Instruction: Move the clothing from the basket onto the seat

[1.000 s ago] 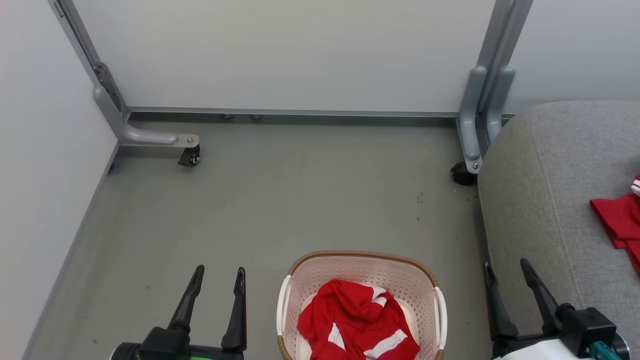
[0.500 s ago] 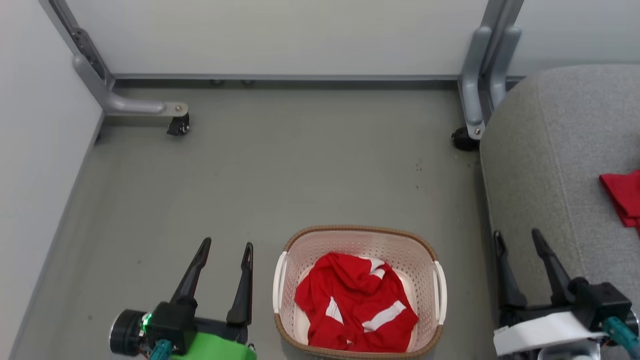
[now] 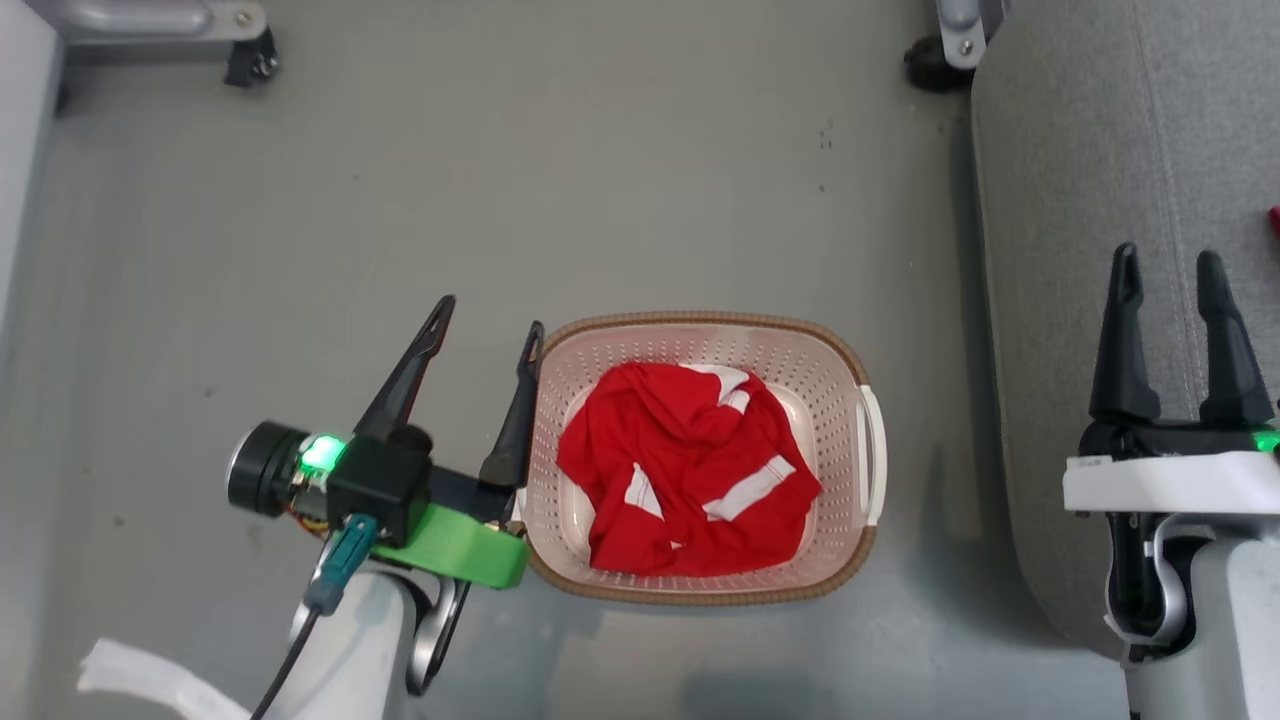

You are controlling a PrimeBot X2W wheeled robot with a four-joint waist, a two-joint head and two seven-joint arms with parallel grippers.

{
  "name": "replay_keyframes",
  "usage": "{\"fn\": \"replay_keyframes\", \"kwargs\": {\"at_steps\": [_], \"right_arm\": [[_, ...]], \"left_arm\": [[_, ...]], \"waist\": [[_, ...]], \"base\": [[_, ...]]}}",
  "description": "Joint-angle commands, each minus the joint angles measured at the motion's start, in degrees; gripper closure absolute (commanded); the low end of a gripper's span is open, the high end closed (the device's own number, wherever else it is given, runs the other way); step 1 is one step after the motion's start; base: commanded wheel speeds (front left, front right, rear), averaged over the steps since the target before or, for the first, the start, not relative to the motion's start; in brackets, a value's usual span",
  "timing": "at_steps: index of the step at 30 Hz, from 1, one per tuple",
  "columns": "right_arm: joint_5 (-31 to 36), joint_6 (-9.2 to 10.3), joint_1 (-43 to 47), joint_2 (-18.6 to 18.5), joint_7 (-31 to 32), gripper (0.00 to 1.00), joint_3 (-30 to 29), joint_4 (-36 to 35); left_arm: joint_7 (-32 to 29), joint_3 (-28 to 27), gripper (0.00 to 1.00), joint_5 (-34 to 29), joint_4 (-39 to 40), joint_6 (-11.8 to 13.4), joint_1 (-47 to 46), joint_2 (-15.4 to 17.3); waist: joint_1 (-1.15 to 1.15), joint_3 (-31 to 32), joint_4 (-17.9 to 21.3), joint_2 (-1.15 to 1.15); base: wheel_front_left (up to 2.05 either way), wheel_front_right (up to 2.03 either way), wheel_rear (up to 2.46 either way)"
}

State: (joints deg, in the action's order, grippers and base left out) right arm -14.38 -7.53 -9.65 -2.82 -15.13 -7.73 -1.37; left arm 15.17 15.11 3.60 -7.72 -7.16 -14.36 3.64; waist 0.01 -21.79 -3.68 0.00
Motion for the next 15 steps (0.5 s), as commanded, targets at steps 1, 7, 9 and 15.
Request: {"fn": "replay_keyframes", "kwargs": {"at_steps": [1, 7, 9, 15], "right_arm": [[-0.3, 0.07, -2.0, -0.1, 0.0, 0.00, -0.3, -0.6], [-1.9, 0.07, -6.6, -0.1, 0.0, 0.00, -0.5, -2.3], [-3.0, 0.07, -7.9, -0.1, 0.0, 0.00, -0.1, -2.7], [-6.1, 0.07, -11.6, -0.1, 0.0, 0.00, 1.4, -5.5]], "left_arm": [[0.0, 1.5, 0.00, -1.0, -0.9, -0.3, -3.4, 1.5], [0.0, 11.8, 0.00, -3.2, -6.8, -0.4, -13.5, 7.3], [0.0, 15.8, 0.00, -4.6, -10.1, -0.4, -16.9, 9.8], [0.0, 26.6, 0.00, -10.5, -23.9, -0.3, -28.3, 15.2]], "waist": [[-0.01, -9.5, 4.7, 0.00], [-0.01, -16.9, 8.9, 0.00], [-0.01, -19.3, 10.5, 0.00], [-0.01, -26.2, 14.5, 0.00]], "base": [[0.00, 0.00, 0.00], [0.00, 0.00, 0.00], [0.00, 0.00, 0.00], [0.00, 0.00, 0.00]]}}
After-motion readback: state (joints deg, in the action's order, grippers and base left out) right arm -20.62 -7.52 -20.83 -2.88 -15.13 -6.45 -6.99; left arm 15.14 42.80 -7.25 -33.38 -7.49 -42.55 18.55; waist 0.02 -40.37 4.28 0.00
